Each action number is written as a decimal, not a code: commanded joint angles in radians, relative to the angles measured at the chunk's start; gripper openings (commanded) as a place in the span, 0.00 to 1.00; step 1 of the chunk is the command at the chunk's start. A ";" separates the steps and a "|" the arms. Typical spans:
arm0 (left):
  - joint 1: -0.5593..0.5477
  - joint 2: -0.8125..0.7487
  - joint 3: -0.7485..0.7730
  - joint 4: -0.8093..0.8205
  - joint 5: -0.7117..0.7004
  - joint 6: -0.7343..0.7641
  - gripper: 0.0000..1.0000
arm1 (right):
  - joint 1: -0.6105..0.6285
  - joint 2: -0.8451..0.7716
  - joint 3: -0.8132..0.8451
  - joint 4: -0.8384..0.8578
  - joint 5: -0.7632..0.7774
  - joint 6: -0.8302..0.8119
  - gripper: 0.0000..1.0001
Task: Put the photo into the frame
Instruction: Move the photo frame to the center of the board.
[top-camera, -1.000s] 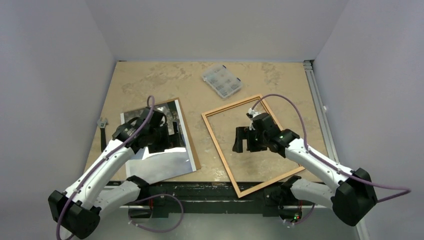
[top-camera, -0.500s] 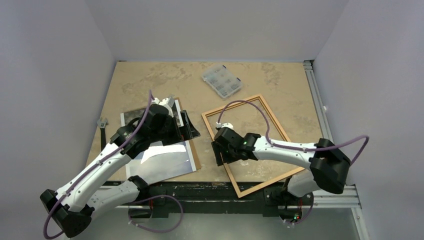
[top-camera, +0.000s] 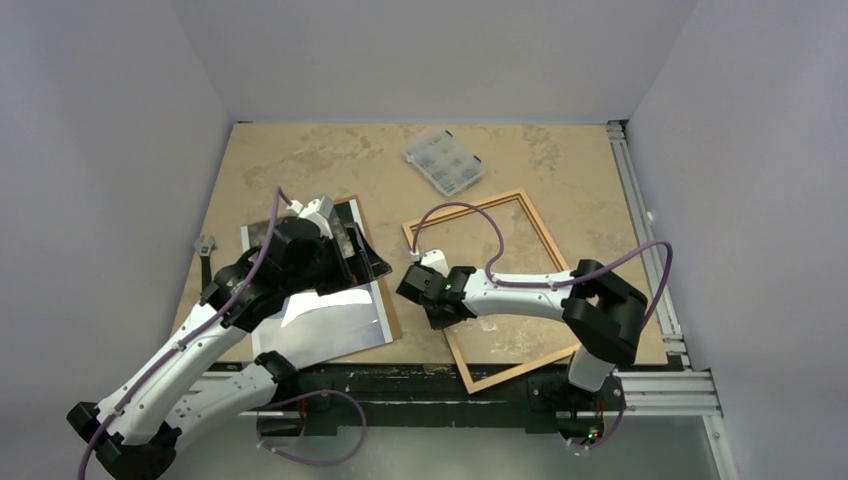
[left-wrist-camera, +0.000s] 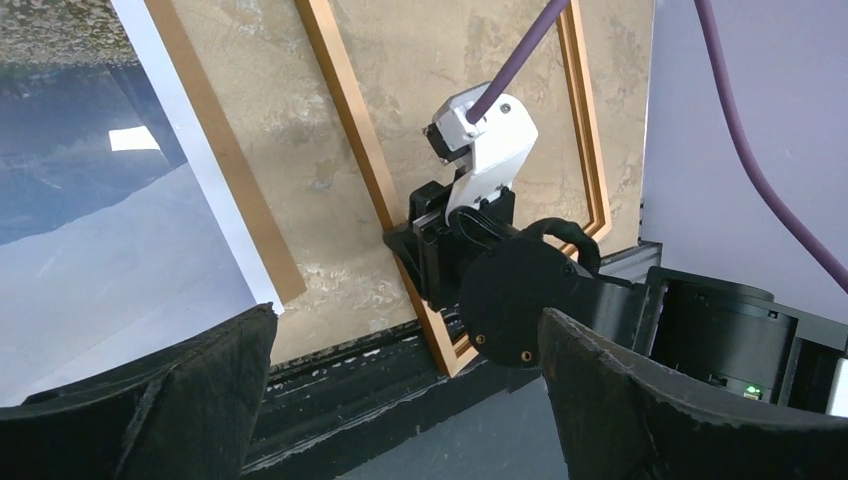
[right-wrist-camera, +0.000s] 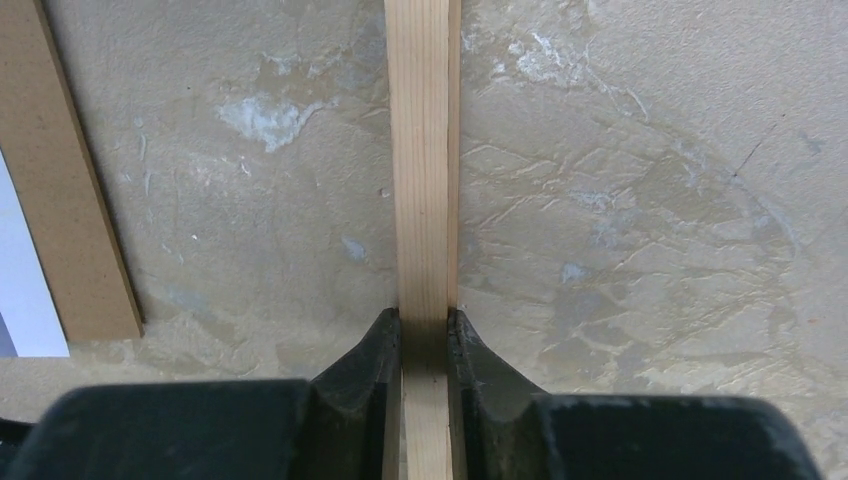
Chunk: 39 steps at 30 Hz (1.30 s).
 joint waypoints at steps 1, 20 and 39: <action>-0.005 -0.032 0.021 -0.002 -0.004 -0.028 1.00 | -0.002 0.039 0.040 -0.038 0.089 0.071 0.04; -0.005 -0.082 -0.021 0.014 0.011 -0.062 1.00 | -0.176 0.004 0.074 0.123 -0.133 0.024 0.04; -0.005 -0.083 0.016 -0.041 0.007 -0.039 1.00 | -0.066 -0.346 -0.217 0.059 -0.135 0.004 0.69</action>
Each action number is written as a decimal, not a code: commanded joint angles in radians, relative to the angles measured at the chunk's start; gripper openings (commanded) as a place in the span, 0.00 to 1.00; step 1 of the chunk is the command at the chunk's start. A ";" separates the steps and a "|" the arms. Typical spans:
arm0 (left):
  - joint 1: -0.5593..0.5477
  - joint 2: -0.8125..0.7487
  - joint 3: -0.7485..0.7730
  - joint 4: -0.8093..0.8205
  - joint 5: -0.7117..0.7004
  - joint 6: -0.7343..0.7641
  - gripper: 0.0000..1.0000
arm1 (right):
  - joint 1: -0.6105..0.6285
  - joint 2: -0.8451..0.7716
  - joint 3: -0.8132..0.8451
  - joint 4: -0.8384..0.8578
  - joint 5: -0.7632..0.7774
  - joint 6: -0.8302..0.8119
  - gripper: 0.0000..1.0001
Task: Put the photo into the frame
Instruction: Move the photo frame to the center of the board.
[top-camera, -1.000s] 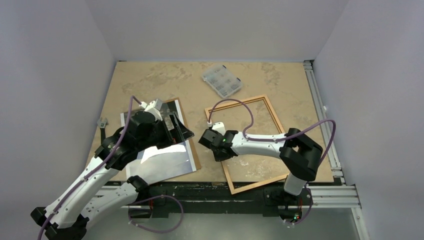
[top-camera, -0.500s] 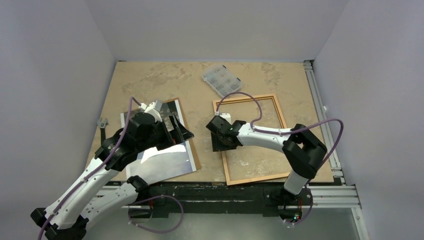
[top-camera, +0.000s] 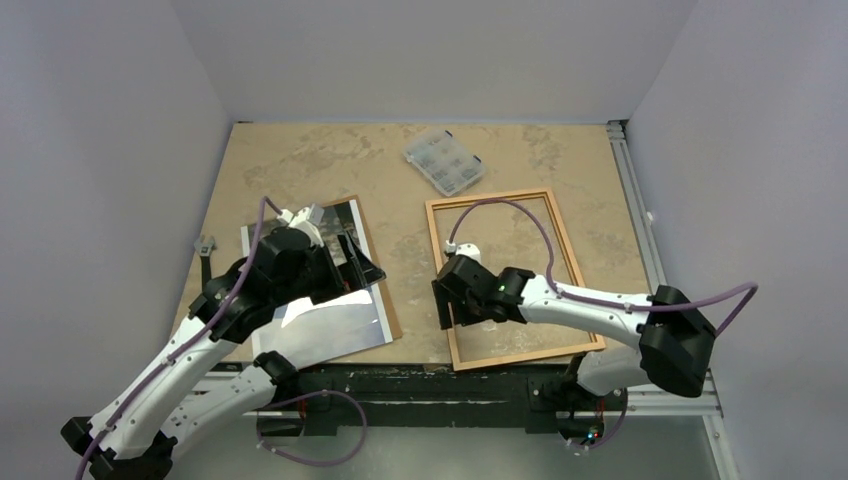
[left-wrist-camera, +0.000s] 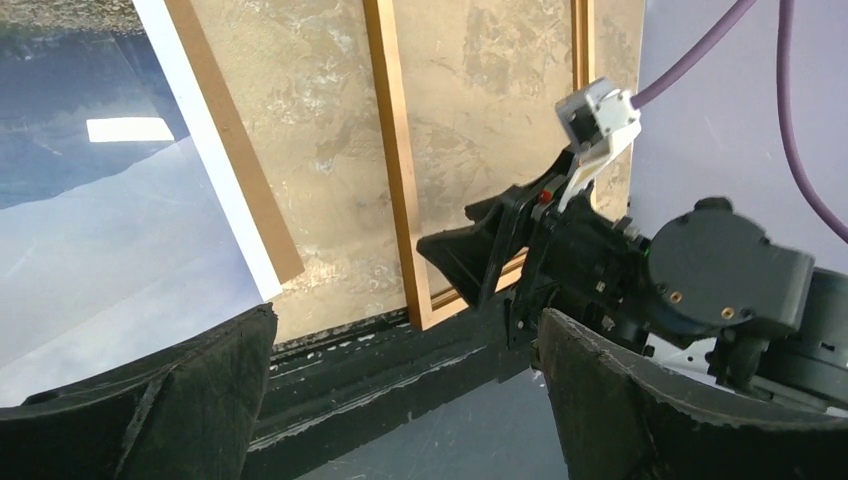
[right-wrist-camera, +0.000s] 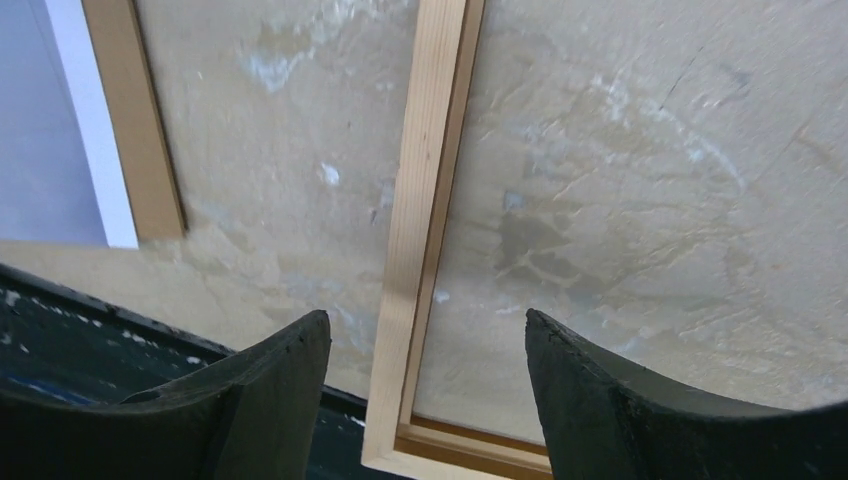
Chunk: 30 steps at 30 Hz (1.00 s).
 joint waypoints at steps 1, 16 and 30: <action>-0.006 0.002 0.047 -0.007 0.002 0.006 1.00 | 0.048 0.004 -0.032 -0.018 -0.010 0.010 0.65; -0.006 0.026 0.080 -0.056 -0.026 0.035 1.00 | 0.114 0.232 0.028 0.058 -0.004 0.024 0.26; -0.006 -0.026 0.056 -0.048 -0.030 0.010 1.00 | 0.084 0.410 0.260 -0.002 0.042 0.015 0.00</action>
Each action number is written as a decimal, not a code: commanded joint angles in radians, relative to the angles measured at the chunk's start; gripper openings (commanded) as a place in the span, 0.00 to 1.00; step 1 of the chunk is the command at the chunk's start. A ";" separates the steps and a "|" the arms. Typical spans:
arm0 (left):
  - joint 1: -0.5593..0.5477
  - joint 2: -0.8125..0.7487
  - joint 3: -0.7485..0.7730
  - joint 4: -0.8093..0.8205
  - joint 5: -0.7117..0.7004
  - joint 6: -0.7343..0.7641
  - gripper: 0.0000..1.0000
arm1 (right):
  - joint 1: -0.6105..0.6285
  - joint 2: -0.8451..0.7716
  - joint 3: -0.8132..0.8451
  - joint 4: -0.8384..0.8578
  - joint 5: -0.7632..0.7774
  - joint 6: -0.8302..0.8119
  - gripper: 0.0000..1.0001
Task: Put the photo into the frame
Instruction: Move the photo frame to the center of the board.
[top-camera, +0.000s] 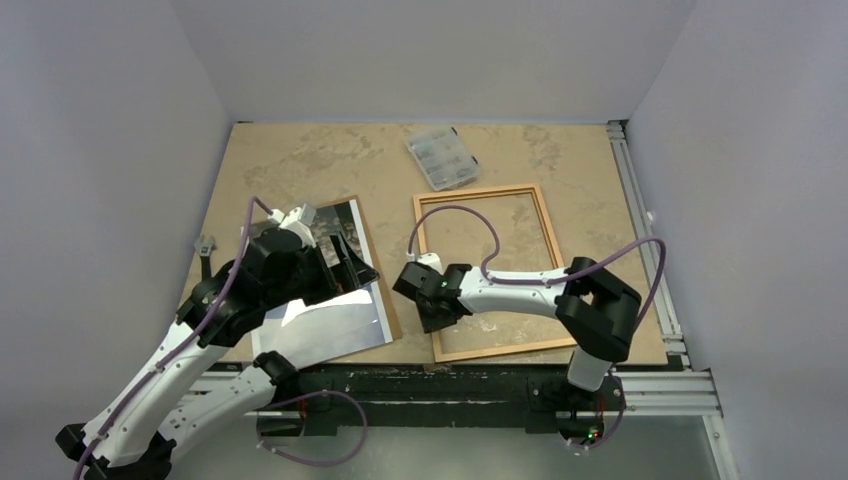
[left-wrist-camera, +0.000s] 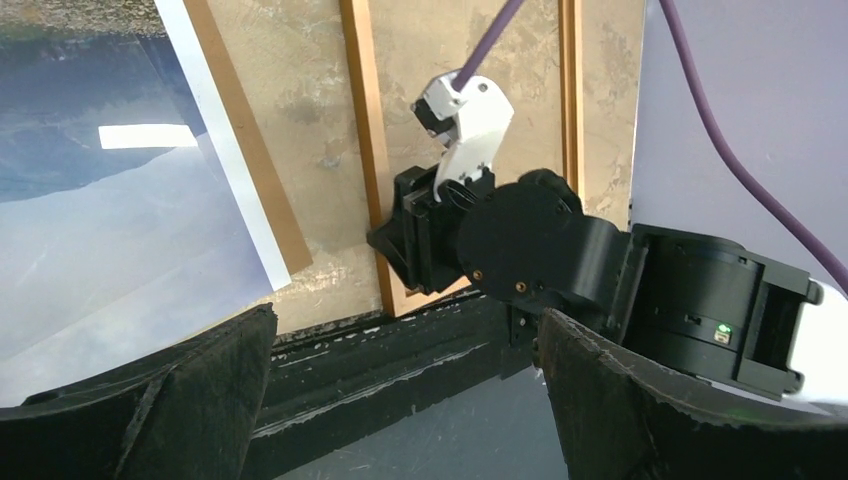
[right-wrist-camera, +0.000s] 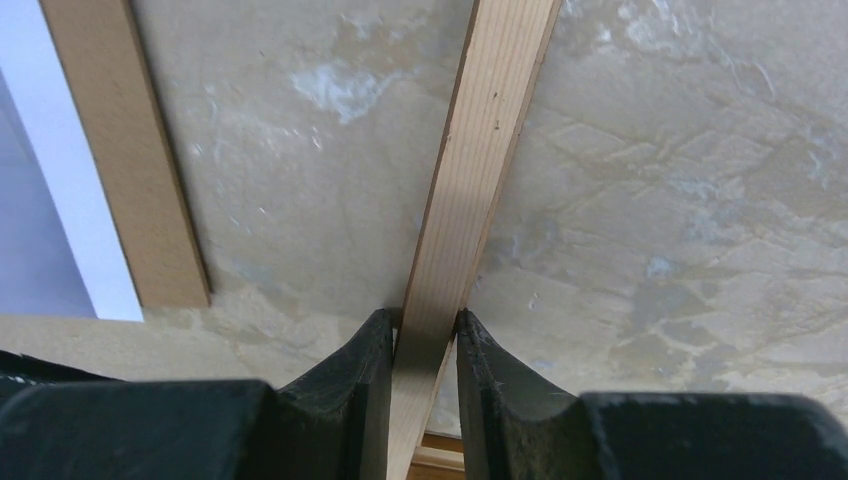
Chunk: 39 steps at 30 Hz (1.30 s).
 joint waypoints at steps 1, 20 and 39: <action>-0.006 -0.021 0.002 0.026 -0.010 -0.001 1.00 | -0.031 0.068 0.072 0.069 0.031 -0.010 0.00; -0.006 0.004 0.003 0.030 -0.002 0.004 1.00 | -0.156 0.132 0.138 0.127 -0.077 0.021 0.00; -0.025 0.241 -0.114 0.195 0.047 -0.038 1.00 | -0.153 -0.266 -0.266 0.285 -0.163 0.089 0.79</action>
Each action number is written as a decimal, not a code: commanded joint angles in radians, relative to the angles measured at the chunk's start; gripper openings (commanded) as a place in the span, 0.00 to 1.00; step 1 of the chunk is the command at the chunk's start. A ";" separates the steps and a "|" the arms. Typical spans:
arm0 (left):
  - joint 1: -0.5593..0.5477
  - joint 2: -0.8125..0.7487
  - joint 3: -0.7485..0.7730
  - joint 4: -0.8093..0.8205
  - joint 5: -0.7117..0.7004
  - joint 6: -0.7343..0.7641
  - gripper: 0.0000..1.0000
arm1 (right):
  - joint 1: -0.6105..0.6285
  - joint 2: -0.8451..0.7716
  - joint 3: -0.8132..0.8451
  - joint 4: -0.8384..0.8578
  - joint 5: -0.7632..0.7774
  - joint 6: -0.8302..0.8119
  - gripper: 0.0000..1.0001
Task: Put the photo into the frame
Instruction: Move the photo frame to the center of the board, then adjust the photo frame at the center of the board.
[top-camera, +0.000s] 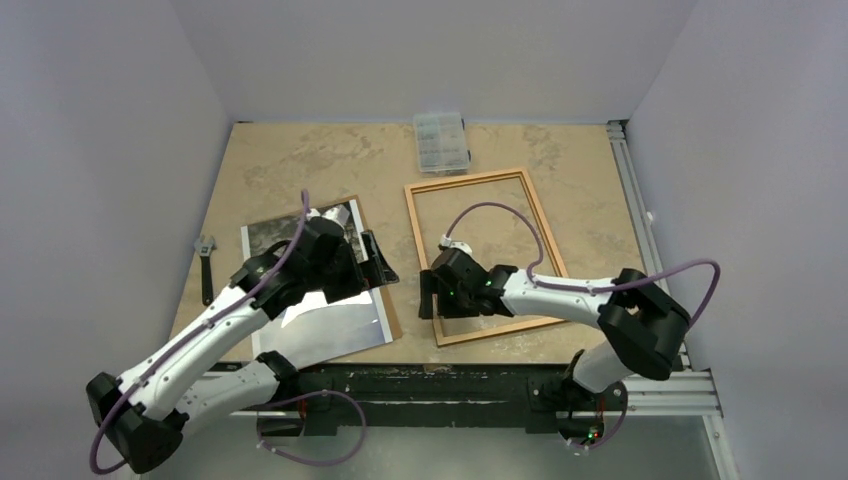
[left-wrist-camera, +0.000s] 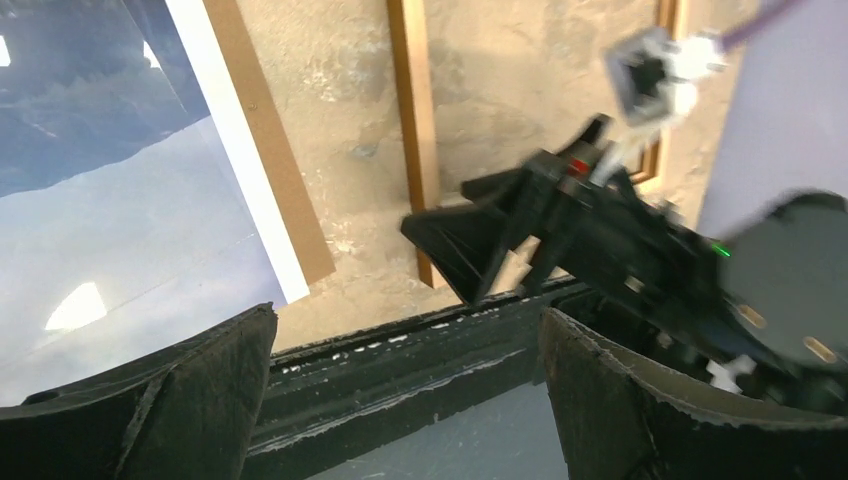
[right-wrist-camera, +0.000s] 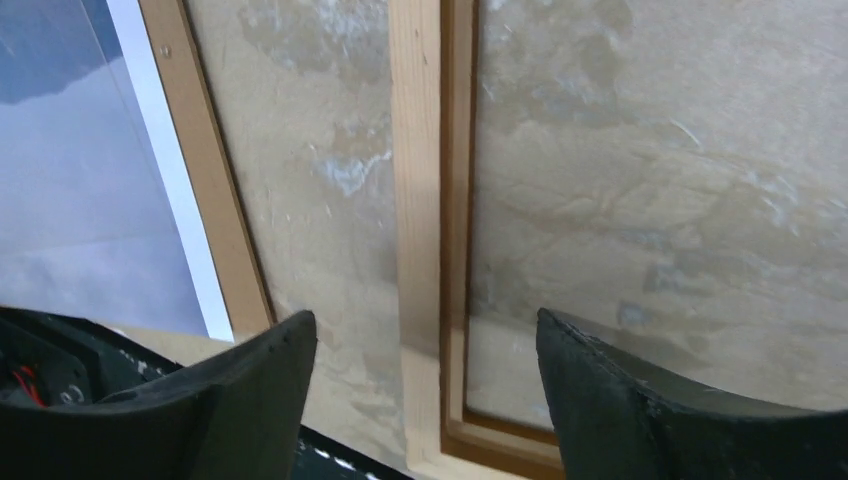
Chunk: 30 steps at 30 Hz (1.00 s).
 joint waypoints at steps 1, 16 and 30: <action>-0.027 0.114 -0.054 0.118 0.019 -0.036 1.00 | 0.000 -0.149 -0.040 -0.083 -0.032 0.005 0.85; -0.241 0.763 0.206 0.179 -0.118 -0.078 0.85 | -0.208 -0.720 -0.092 -0.442 -0.003 -0.009 0.94; -0.321 1.017 0.409 0.026 -0.208 -0.014 0.05 | -0.229 -0.729 0.008 -0.534 0.034 -0.046 0.94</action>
